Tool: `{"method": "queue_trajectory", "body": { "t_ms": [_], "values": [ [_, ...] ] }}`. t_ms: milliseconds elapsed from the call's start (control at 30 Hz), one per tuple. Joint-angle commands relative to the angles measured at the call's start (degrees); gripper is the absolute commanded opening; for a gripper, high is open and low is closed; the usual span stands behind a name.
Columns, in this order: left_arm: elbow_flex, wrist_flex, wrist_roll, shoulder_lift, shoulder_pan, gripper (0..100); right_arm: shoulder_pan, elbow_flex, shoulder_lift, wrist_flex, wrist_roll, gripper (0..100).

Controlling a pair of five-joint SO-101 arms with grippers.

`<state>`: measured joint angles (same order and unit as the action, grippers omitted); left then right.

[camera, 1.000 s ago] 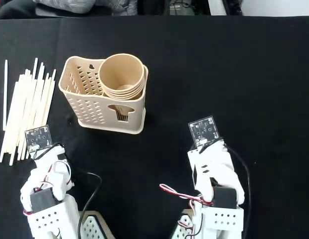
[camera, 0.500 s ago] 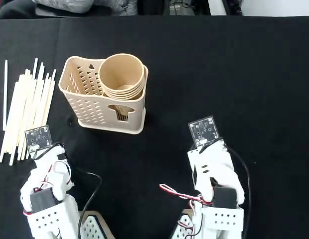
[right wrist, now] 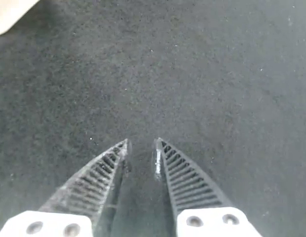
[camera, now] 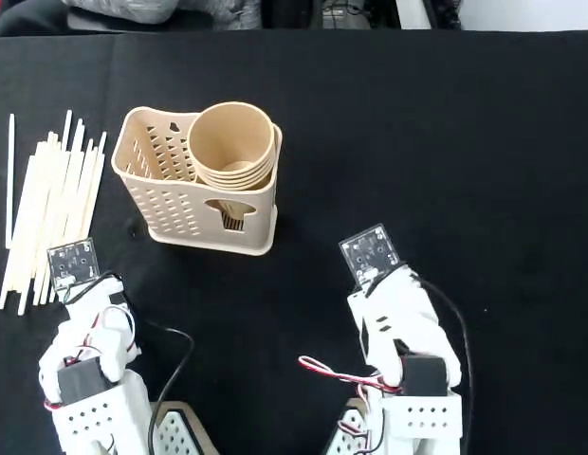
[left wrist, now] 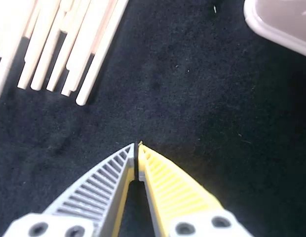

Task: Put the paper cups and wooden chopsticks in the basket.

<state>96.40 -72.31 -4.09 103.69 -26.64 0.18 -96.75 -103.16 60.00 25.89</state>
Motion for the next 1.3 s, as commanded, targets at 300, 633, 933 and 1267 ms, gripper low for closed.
{"method": "queue_trajectory", "body": {
  "t_ms": [300,633,933,1267],
  "values": [
    [0.92,-0.44,0.35,0.53,16.31,3,0.7,3.65,-1.01,0.79,0.0,3.8],
    [0.92,-0.44,0.18,0.53,23.87,3,-7.47,22.99,19.65,1.14,-8.18,3.1],
    [-2.86,-1.93,-0.09,0.53,18.86,3,-7.03,31.16,54.02,-11.87,-13.54,2.8],
    [-27.91,1.58,-14.86,-2.64,-0.04,9,-1.14,29.41,57.98,-14.15,-13.45,2.8]
  ]
}}
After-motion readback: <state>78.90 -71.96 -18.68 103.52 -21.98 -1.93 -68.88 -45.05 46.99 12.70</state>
